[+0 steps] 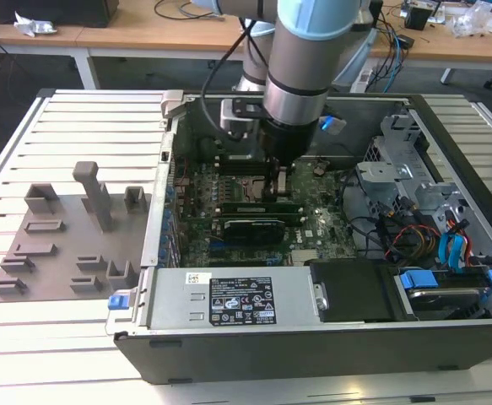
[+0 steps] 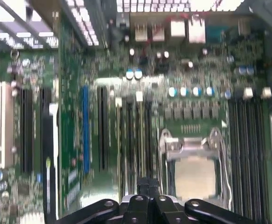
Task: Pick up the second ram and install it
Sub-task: 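Press down the second ram until it locks into place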
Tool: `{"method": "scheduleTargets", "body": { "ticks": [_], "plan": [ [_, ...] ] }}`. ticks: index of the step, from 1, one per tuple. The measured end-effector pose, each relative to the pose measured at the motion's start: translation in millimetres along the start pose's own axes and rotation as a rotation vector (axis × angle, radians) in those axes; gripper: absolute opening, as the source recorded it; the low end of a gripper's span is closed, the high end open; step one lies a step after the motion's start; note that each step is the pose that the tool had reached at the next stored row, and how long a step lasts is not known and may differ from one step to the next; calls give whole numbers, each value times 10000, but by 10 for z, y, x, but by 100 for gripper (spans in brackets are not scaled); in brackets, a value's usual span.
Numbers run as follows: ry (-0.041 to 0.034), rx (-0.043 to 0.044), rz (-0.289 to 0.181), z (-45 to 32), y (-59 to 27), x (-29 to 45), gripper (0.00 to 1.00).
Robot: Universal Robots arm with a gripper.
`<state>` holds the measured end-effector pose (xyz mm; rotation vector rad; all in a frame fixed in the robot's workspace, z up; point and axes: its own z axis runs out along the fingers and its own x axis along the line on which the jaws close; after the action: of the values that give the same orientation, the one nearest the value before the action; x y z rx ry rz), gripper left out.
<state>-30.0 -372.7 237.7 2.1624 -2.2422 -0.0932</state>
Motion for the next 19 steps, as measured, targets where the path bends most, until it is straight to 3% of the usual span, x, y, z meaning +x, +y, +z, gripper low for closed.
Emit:
{"method": "scheduleTargets", "body": {
  "ticks": [1,3,6,8,13,16,17,19],
  "plan": [
    [-2,13,-2,6,46,1,10],
    [-4,76,-2,29,237,9,10],
    [-5,146,-5,50,390,15,10],
    [-5,170,-4,69,448,18,10],
    [-8,167,-4,140,455,21,10],
    [-40,182,-8,83,442,15,10],
    [-27,156,-6,56,417,15,10],
    [-59,-21,-3,43,232,9,10]
  ]
}}
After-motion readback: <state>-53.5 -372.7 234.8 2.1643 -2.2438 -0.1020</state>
